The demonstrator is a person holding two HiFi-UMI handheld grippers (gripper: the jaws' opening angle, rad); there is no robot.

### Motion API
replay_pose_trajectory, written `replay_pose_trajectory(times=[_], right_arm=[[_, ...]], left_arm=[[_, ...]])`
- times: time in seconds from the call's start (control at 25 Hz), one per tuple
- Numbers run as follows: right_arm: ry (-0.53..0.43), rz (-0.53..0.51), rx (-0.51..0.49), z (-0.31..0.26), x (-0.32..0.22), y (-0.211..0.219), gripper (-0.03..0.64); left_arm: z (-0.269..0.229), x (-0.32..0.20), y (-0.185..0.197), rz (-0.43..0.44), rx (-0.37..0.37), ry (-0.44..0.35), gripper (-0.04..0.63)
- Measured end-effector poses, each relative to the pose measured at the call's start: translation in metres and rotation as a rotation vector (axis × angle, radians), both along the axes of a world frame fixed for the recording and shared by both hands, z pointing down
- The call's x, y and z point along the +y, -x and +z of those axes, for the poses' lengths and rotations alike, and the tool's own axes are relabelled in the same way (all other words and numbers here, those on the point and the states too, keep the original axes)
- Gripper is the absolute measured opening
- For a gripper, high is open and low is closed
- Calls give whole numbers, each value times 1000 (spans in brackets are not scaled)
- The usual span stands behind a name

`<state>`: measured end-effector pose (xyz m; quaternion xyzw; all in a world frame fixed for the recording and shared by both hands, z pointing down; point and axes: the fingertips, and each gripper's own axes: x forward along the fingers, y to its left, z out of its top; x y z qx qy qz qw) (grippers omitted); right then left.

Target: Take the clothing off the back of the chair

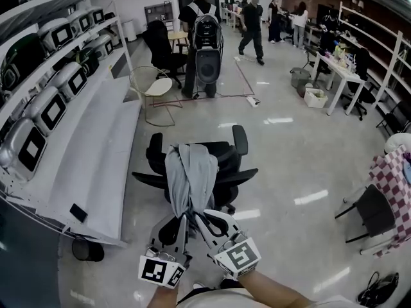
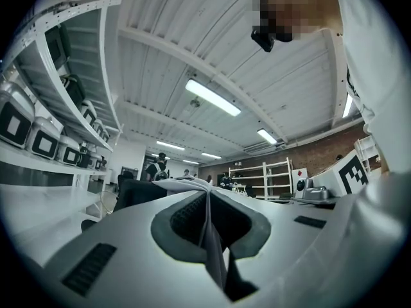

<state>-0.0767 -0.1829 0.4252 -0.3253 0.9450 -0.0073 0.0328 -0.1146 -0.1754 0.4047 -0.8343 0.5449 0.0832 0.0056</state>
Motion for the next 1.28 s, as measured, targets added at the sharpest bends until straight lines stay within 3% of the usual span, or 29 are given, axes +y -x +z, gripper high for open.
replay_pose_trajectory(times=[0.52,1.08,1.28], right_arm=[[-19,100,28,-4,40,13,25],[-48,140,22,-16,89,27,25],[-38,117,3,-24,101,29,26]], left_arm=[[2,37,16,95,42,-12,20],[-7,82,29,157,82,-39,20],[-15,94,32,142,106,-48,20]])
